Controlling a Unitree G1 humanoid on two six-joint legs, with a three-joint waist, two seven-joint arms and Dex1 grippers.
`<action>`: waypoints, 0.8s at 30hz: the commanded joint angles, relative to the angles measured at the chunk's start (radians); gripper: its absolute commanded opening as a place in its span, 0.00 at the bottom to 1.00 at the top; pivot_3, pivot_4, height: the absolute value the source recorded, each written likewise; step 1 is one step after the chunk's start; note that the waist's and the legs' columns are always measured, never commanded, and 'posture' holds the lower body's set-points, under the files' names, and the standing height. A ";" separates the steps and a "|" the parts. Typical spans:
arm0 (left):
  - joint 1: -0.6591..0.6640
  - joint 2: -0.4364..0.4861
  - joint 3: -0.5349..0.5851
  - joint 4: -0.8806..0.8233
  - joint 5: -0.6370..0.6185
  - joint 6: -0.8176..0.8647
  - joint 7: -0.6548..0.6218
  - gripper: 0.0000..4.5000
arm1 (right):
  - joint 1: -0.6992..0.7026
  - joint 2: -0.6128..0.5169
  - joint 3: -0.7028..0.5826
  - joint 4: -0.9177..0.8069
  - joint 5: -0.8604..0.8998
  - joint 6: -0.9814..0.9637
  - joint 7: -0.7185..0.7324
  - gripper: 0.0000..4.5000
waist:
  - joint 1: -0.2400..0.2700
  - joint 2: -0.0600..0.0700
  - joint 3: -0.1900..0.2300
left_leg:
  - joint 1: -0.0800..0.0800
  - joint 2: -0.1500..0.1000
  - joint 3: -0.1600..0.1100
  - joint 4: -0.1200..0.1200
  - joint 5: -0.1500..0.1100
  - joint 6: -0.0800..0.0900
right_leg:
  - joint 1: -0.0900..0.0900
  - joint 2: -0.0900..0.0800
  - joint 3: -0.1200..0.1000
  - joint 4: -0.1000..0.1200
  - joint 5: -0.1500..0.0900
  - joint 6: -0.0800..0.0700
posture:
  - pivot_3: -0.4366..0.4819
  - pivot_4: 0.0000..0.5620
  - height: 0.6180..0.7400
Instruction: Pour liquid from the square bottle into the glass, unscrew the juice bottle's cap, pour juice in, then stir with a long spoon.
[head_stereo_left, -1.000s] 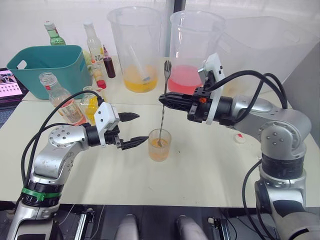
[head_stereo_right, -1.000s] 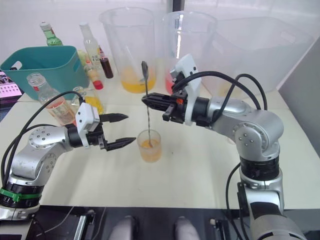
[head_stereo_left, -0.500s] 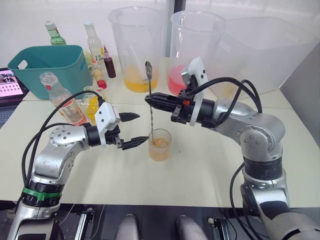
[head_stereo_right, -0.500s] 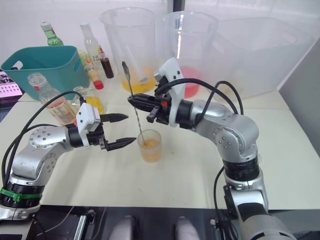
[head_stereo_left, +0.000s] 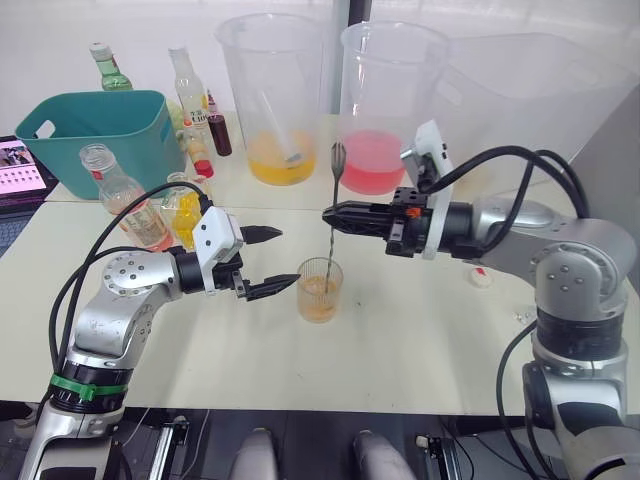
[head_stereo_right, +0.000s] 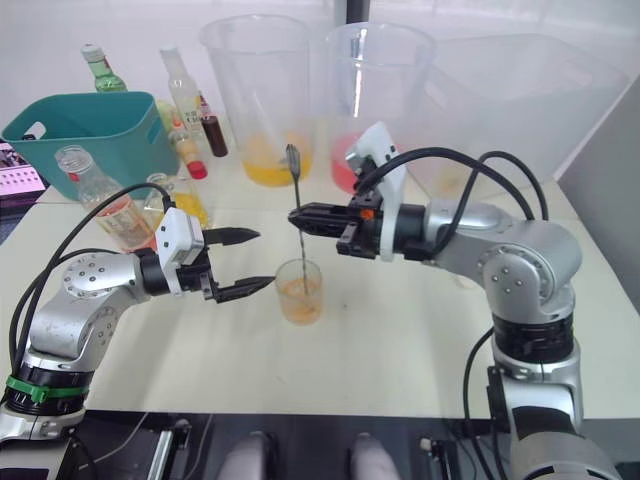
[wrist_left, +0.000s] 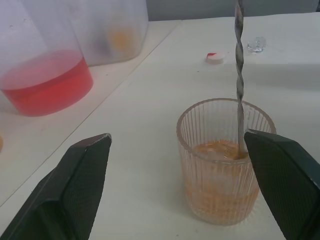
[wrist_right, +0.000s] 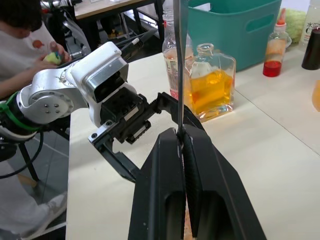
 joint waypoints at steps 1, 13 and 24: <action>-0.014 -0.004 0.003 -0.015 0.003 -0.023 -0.002 0.99 | -0.023 -0.009 -0.029 -0.007 0.000 -0.032 0.011 0.00 | -0.003 0.000 0.000 | 0.000 0.000 0.000 0.000 0.000 0.000 | 0.000 0.000 0.000 0.000 0.000 0.000 | 0.48 0.27 0.83; -0.010 0.001 0.011 -0.017 0.002 -0.024 -0.003 0.99 | -0.035 0.066 0.025 0.062 -0.169 -0.200 -0.007 0.00 | 0.000 0.000 0.000 | 0.000 0.000 0.000 0.000 0.000 0.000 | 0.000 0.000 0.000 0.000 0.000 0.000 | 0.48 0.27 0.83; 0.025 0.042 0.041 -0.051 -0.055 0.011 -0.053 0.99 | -0.025 0.203 0.057 0.062 -0.156 -0.197 -0.017 0.00 | -0.002 0.000 0.000 | 0.000 0.000 0.000 0.000 0.000 0.000 | 0.000 0.000 0.000 0.001 0.000 0.000 | 0.48 0.27 0.83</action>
